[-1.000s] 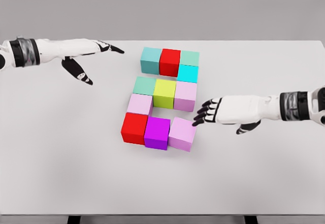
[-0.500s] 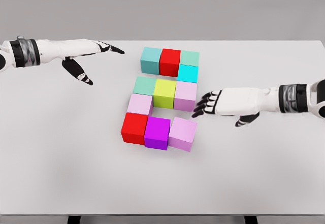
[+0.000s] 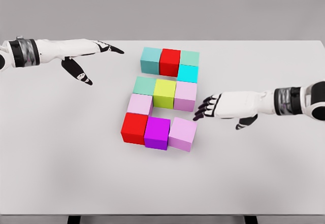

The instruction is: Assemble the squares on the desktop into the number 2

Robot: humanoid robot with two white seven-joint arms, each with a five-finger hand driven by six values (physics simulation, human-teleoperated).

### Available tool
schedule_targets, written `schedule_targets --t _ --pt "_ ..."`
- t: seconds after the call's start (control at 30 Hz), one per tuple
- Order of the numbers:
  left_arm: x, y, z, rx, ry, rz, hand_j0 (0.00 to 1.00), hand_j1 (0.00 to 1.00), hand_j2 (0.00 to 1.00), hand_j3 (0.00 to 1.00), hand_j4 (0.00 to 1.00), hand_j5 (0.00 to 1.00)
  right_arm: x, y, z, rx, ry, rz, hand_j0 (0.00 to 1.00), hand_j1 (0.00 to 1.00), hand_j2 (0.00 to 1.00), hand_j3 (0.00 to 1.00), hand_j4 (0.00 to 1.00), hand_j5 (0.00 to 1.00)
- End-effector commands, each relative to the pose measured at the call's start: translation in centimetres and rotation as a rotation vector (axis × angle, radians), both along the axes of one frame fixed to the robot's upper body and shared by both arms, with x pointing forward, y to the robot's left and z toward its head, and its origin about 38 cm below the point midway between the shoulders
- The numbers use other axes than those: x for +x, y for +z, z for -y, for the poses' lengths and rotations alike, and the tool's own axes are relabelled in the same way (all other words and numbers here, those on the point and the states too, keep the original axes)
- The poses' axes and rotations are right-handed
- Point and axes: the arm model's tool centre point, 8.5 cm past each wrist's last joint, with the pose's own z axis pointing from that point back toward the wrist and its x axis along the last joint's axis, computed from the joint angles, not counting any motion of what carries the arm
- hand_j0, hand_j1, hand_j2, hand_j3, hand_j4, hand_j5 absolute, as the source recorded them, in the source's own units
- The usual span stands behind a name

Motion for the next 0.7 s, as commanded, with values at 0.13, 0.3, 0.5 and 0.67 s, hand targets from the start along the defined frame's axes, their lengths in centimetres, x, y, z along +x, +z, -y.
schedule_targets --t 0.13,0.3,0.5,0.67 --pt "0.02 0.1 -0.01 -0.008 0.003 -0.001 1.0 1.0 1.0 1.0 1.0 1.0 -0.41 0.1 -0.5 0.005 0.018 -0.001 1.0 1.0 1.0 1.0 1.0 1.0" --pt "0.02 0.1 -0.01 -0.008 0.003 -0.001 1.0 1.0 1.0 1.0 1.0 1.0 -0.58 0.25 -0.75 0.008 0.028 0.002 1.0 1.0 1.0 1.0 1.0 1.0" --pt "0.02 0.09 0.07 -0.008 0.002 -0.001 1.0 1.0 1.0 1.0 1.0 1.0 -0.63 0.45 -0.97 0.014 0.033 0.005 1.0 1.0 1.0 1.0 1.0 1.0" --pt "0.02 0.09 0.07 -0.008 0.002 -0.001 1.0 1.0 1.0 1.0 1.0 1.0 -0.41 0.83 -0.9 0.022 0.029 0.01 1.0 1.0 1.0 1.0 1.0 1.0"
